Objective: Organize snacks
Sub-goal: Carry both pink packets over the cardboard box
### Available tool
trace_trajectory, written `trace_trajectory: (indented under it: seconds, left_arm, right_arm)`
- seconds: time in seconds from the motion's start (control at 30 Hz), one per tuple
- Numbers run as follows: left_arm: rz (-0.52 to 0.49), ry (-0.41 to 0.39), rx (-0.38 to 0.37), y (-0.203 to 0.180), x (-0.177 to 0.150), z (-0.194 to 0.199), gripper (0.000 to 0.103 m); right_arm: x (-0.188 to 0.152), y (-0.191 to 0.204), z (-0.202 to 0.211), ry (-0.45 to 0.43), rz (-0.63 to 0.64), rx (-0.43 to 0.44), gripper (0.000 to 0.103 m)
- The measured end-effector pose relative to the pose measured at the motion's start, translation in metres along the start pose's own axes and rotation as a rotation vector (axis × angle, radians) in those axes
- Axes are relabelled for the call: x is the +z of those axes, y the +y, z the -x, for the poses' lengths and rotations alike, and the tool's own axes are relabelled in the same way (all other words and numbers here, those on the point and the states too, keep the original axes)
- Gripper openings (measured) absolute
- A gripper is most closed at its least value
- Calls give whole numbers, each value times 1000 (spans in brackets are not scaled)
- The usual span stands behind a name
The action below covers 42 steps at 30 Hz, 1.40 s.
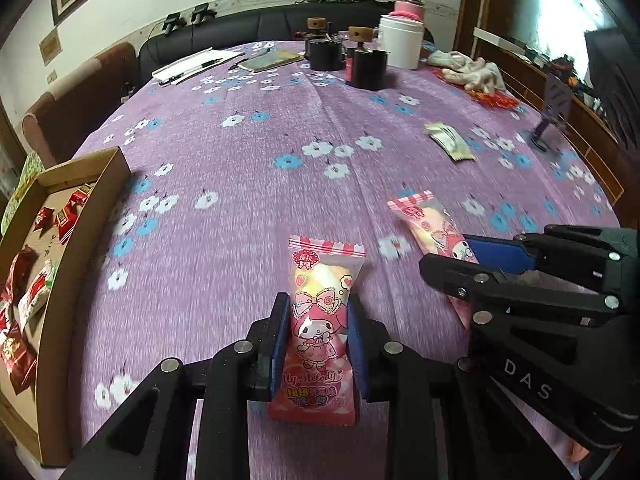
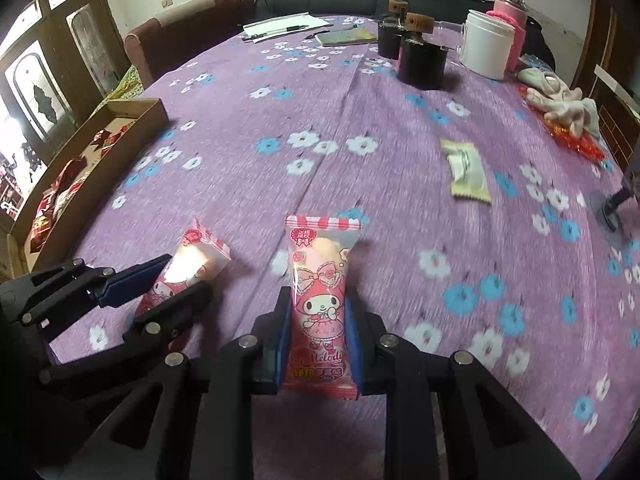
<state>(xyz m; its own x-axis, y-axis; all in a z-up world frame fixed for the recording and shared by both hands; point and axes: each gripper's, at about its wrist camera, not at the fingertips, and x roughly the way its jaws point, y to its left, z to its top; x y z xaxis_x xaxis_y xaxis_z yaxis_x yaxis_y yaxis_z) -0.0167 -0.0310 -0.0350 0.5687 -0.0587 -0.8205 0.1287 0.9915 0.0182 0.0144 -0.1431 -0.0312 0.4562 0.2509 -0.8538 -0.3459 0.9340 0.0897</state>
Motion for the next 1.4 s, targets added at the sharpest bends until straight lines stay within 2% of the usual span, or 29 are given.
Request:
trace_trajectory:
  seconds: [0.23, 0.57, 1.07, 1.4]
  left_arm:
    - [2, -20, 5, 4, -16, 11, 28]
    - [48, -21, -10, 28, -32, 28, 29]
    - [187, -85, 55, 95, -41, 54, 30]
    - [341, -119, 121, 166, -25, 70, 30]
  right_arm:
    - [-16, 15, 12, -19, -6, 9, 23]
    - [-14, 56, 22, -32, 62, 57, 23]
    - [18, 127, 18, -47, 181, 147, 23]
    - [71, 183, 15, -85, 272, 191, 23]
